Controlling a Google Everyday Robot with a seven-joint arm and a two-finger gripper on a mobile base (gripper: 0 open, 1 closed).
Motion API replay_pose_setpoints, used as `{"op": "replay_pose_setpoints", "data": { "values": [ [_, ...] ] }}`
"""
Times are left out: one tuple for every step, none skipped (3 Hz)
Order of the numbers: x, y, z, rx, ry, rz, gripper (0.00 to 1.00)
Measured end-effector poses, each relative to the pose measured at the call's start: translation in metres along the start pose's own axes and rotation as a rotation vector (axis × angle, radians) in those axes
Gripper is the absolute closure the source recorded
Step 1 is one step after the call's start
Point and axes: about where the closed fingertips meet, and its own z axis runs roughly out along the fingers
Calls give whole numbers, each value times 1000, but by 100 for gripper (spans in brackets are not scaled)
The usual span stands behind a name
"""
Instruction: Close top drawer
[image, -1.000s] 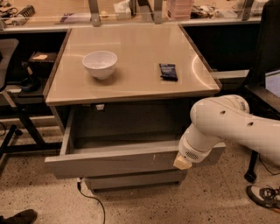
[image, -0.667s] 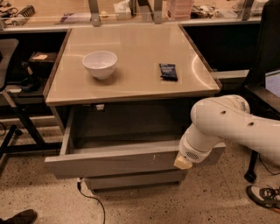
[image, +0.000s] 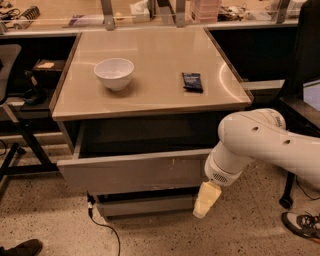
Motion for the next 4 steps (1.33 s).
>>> {"op": "replay_pose_setpoints", "data": {
  "values": [
    [0, 0, 0, 0, 0, 0, 0],
    [0, 0, 0, 0, 0, 0, 19],
    [0, 0, 0, 0, 0, 0, 42],
    [0, 0, 0, 0, 0, 0, 66]
  ]
}}
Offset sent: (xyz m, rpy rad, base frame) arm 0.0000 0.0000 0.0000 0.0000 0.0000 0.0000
